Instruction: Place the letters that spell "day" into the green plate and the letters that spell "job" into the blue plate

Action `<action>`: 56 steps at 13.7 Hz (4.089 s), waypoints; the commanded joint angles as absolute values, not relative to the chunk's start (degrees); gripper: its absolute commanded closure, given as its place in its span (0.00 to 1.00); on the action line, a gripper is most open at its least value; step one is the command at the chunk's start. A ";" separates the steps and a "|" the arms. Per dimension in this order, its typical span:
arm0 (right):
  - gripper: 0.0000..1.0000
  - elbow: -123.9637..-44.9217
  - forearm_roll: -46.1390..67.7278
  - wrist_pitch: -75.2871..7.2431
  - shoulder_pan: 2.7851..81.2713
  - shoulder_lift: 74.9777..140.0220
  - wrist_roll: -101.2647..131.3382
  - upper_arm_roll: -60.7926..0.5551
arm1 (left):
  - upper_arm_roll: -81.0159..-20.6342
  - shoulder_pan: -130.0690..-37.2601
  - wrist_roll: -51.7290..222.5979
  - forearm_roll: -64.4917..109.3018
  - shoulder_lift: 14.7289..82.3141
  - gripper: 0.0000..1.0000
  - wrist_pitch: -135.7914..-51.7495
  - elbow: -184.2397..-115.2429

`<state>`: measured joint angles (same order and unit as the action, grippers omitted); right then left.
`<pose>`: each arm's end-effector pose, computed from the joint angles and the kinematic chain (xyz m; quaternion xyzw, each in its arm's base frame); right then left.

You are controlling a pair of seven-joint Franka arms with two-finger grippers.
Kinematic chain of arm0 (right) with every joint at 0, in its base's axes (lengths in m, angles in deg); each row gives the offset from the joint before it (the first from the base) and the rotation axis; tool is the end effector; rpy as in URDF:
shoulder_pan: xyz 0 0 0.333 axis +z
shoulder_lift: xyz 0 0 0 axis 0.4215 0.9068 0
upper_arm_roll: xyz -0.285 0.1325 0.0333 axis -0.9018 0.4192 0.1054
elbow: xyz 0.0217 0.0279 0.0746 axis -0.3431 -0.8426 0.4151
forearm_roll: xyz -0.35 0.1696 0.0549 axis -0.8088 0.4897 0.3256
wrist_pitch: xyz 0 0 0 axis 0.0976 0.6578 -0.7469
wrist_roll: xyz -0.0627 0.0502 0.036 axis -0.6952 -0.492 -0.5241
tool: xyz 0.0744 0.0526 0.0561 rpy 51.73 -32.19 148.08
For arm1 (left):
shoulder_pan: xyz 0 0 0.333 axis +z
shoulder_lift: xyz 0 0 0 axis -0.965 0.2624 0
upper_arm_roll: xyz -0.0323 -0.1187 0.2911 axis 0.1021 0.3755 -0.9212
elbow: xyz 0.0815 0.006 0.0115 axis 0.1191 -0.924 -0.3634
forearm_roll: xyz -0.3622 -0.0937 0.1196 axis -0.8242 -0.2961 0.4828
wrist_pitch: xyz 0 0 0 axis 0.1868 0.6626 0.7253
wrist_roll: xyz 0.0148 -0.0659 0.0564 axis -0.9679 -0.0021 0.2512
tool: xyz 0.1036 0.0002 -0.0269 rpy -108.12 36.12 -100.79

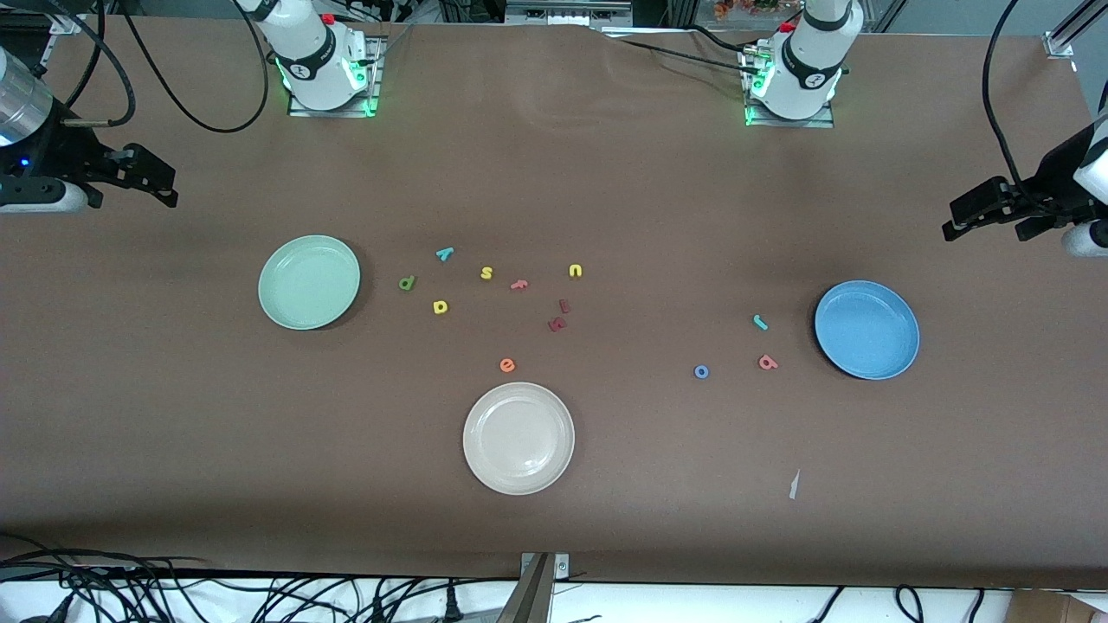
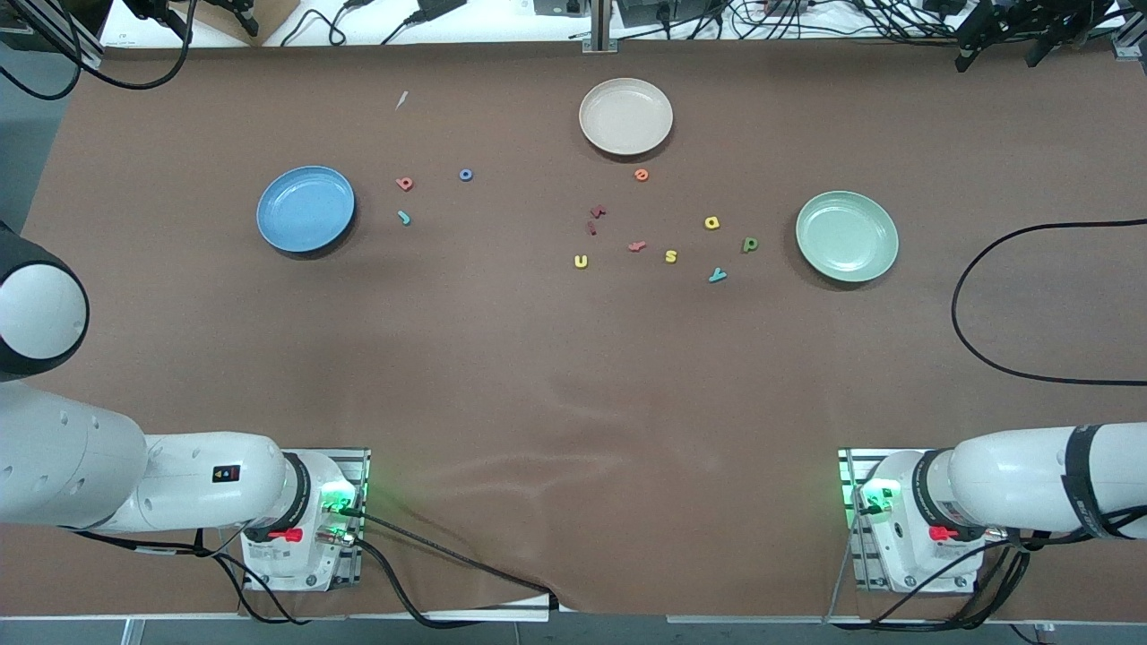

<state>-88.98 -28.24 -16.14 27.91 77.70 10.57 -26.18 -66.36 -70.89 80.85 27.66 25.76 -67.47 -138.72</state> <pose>0.5276 0.0095 0.5847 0.9996 0.0202 0.0039 0.0168 0.5706 0.0058 0.6099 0.9990 0.0273 -0.0070 0.0338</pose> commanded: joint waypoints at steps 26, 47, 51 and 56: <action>0.00 -87.90 -29.21 -15.17 31.07 78.59 10.71 -25.81 | -66.16 -69.78 79.34 27.88 25.89 0.00 -67.40 -144.95; 0.07 -110.40 -28.86 -55.24 51.03 99.14 -35.48 -24.85 | -66.34 -69.43 79.69 27.88 27.29 0.00 -67.40 -144.42; 0.14 -110.31 -29.48 -60.16 52.18 104.42 -40.53 -25.02 | -66.34 -69.43 79.51 27.88 27.29 0.00 -67.40 -144.42; 0.24 -110.66 -29.48 -64.11 52.09 107.67 -40.62 -25.20 | -66.60 -69.17 79.34 27.88 27.73 0.00 -67.31 -144.51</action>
